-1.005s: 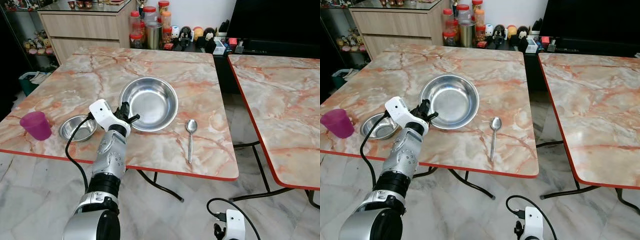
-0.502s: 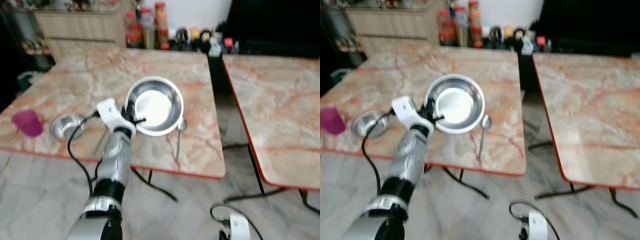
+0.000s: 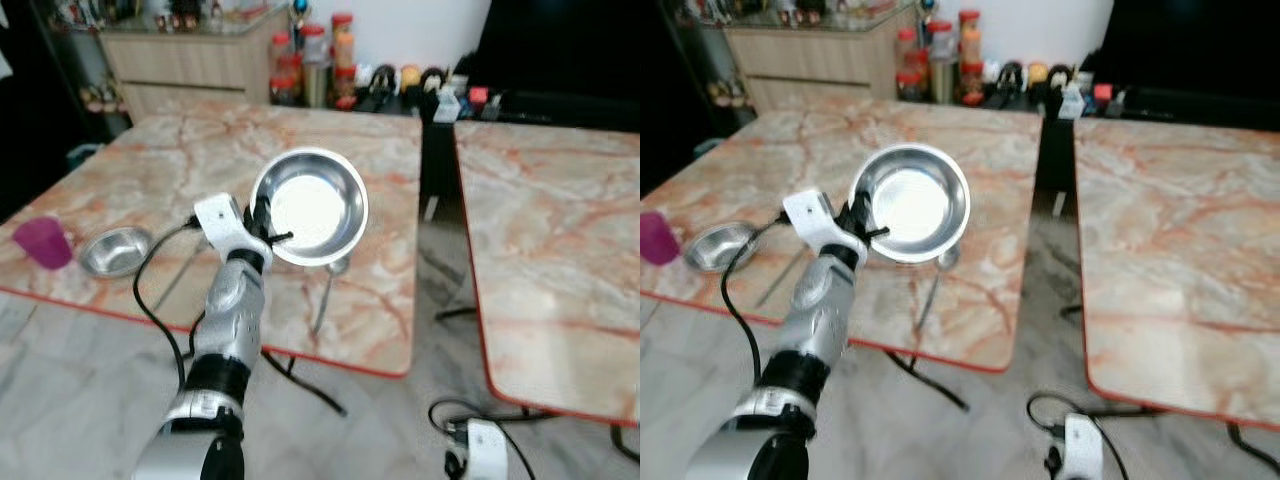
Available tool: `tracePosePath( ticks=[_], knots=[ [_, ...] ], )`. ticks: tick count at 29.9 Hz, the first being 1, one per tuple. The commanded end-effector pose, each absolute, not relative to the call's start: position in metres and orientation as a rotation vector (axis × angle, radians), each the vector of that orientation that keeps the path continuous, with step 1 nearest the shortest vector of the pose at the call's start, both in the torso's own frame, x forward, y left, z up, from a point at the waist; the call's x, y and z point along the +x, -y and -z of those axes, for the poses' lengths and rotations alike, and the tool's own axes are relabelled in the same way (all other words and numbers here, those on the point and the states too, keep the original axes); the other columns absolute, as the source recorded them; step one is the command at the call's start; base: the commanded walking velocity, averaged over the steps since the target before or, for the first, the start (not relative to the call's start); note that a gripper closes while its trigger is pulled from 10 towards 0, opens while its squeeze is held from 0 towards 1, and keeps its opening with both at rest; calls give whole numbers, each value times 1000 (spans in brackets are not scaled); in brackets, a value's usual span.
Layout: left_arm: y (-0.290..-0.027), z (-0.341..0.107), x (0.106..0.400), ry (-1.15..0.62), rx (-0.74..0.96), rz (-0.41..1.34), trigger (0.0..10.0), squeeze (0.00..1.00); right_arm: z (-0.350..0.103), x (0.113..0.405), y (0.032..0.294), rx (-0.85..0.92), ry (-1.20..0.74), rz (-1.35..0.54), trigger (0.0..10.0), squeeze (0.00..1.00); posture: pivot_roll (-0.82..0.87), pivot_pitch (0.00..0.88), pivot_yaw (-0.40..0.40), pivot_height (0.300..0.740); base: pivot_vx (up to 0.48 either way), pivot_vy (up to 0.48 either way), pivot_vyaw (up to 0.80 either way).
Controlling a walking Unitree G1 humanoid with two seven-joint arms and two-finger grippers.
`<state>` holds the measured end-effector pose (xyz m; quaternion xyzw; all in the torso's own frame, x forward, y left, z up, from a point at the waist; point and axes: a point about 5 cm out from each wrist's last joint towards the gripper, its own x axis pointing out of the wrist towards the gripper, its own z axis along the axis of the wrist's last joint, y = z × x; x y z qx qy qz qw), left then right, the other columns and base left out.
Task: Setting the table
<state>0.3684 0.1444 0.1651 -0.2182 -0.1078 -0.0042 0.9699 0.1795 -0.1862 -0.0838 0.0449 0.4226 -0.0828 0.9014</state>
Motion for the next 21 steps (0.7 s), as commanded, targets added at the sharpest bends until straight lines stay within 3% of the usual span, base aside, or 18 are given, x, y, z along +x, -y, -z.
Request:
tracePosePath(
  ticks=[1, 15, 21],
  knots=[
    [-131, -176, 370, 249, -466, 51, 10000, 0, 87, 170, 195, 100, -910, 210, 10000, 0, 39, 0, -12, 736, 240, -412, -700],
    [-135, -180, 370, 269, -486, 51, 10000, 0, 88, 170, 191, 112, -921, 200, 10000, 0, 44, 0, -15, 736, 0, -348, -618],
    [-136, -182, 371, 280, -490, 42, 10000, 0, 87, 171, 192, 112, -906, 201, 10000, 0, 43, 0, -16, 736, 0, -341, -350]
  ],
)
